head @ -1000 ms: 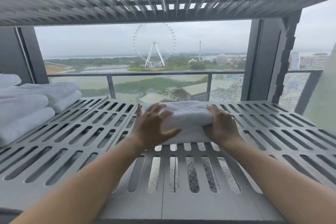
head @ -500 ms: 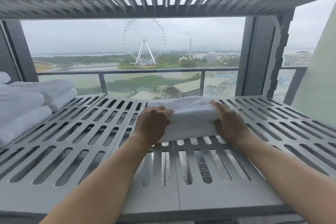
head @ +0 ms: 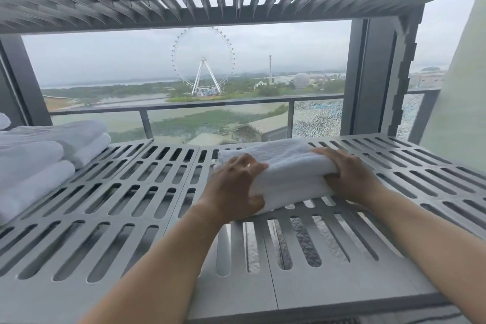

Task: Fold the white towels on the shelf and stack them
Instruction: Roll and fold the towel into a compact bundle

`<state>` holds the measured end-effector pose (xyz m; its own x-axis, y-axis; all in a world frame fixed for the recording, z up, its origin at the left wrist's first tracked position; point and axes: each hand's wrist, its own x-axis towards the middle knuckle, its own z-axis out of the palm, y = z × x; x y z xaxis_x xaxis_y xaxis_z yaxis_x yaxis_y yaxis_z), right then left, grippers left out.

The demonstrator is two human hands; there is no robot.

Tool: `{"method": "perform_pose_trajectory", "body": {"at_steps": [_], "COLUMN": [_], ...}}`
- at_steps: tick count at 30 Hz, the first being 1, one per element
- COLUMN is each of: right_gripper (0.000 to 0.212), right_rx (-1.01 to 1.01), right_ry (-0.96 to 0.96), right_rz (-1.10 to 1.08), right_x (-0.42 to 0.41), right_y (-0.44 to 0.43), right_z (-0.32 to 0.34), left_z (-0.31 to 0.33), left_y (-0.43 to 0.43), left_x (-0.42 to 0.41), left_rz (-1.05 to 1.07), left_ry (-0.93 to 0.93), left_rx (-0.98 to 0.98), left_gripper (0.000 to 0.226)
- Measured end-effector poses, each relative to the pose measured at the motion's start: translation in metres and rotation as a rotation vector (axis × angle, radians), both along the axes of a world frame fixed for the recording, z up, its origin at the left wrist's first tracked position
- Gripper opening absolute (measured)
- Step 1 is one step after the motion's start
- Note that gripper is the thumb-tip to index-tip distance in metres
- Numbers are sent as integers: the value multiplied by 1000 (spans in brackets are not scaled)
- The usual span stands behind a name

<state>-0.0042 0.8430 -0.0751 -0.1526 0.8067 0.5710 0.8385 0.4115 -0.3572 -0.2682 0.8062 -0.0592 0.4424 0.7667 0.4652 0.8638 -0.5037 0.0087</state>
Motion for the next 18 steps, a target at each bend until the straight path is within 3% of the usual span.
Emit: {"method": "perform_pose_trajectory", "body": {"at_steps": [5,11,18], "right_gripper": [57,54,49], "right_rx": [15,13,17], "right_ry": [25,14,-42], "right_rz": [40,36,-76], "right_x": [-7,-31,-29], "right_y": [-5,-4,-6], "right_z": [2,-7,-9], "left_z": [-5,-14,-21], "left_y": [12,33,31], "left_x": [-1,-26,-22], "left_rz": [76,259,294], "left_ry": [2,-48,144], "left_rx": [-16,88,279], "left_gripper": [68,52,34]}}
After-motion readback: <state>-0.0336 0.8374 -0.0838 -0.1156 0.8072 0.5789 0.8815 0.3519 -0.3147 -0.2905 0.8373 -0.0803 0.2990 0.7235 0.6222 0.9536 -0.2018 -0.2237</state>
